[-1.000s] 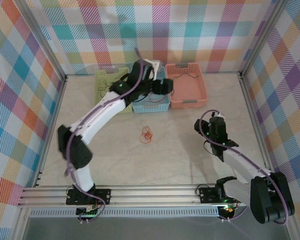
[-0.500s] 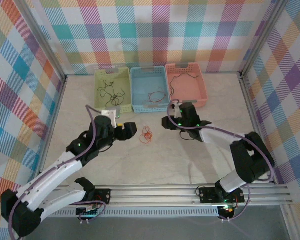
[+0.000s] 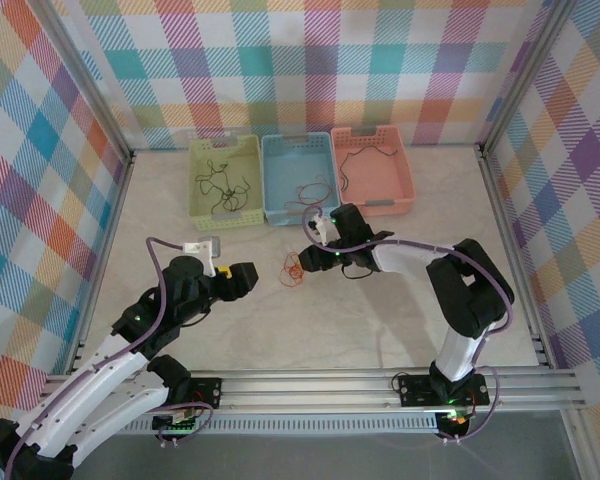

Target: Untangle the cables

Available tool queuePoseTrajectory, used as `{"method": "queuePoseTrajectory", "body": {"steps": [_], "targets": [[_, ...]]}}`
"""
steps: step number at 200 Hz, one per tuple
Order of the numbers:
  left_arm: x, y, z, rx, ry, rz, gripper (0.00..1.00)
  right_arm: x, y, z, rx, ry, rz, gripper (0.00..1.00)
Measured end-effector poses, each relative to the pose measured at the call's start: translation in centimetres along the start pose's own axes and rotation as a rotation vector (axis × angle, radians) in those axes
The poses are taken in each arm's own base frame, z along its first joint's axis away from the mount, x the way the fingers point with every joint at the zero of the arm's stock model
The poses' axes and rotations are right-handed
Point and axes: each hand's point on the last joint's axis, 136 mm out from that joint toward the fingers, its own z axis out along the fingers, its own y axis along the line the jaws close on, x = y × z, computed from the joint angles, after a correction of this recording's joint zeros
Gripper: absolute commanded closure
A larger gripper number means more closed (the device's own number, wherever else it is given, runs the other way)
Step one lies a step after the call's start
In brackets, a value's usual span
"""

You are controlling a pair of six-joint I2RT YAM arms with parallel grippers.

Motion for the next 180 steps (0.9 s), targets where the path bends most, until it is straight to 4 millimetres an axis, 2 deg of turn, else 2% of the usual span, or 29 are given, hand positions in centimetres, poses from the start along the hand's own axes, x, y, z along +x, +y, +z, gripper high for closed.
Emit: {"method": "queuePoseTrajectory", "body": {"steps": [58,103,180], "targets": [[1.0,0.8,0.5,-0.017,0.025,-0.003,0.24,0.3,0.1,0.6,-0.016,0.036,-0.013,0.60],[1.0,0.8,0.5,-0.017,0.026,-0.003,0.25,1.1,-0.2,0.9,-0.013,0.067,-0.010,0.62],[1.3,0.9,0.8,-0.027,0.037,-0.002,0.25,1.2,0.3,1.6,-0.028,0.098,-0.027,0.70]]}}
